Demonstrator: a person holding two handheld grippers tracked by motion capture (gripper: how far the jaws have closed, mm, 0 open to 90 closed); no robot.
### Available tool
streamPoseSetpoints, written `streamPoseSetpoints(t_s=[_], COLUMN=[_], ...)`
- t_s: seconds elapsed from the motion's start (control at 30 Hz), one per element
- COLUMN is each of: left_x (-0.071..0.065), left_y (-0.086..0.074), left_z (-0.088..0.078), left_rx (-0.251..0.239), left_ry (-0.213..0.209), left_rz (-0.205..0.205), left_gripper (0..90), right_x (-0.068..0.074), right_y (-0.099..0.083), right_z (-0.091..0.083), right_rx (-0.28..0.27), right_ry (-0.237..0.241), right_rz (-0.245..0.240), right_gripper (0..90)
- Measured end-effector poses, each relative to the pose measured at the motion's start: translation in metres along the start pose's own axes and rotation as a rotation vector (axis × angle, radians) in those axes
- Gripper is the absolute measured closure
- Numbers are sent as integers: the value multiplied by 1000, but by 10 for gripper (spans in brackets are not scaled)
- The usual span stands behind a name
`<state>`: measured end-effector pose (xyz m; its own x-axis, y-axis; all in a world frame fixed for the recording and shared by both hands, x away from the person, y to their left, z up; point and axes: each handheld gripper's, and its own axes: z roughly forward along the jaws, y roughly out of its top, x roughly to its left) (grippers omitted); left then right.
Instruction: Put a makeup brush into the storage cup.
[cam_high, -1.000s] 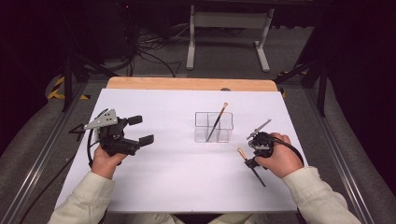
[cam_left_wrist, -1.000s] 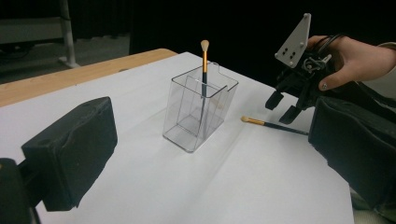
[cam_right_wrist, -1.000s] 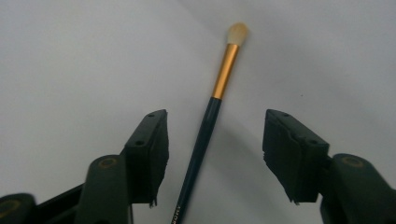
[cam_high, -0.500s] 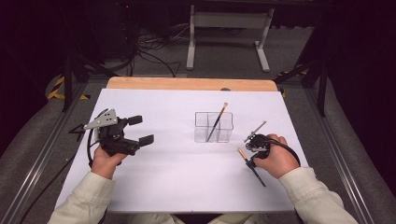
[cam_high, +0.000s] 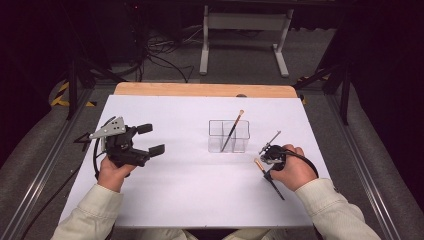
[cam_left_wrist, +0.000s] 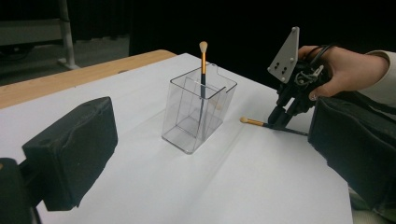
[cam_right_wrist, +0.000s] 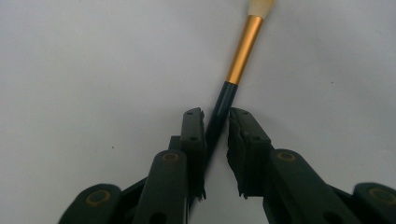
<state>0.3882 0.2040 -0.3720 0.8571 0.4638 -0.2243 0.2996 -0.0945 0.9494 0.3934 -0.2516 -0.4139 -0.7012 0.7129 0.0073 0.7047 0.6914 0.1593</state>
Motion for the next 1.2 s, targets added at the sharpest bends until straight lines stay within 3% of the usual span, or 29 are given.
streamPoseSetpoints(t_s=[0.3, 0.67, 1.2], left_x=[0, 0, -1], left_y=[0, -1, -3], left_z=[0, 1, -4], left_rx=[2, 4, -3], left_ry=[2, 3, 11], left_rz=[-2, 2, 0], left_gripper=[23, 23, 22], right_x=[1, 2, 4], right_y=[2, 2, 1], right_z=[4, 4, -17], right_rx=[17, 16, -92], right_ry=[-14, -24, -15], right_rz=[0, 5, -9], right_gripper=[829, 832, 832])
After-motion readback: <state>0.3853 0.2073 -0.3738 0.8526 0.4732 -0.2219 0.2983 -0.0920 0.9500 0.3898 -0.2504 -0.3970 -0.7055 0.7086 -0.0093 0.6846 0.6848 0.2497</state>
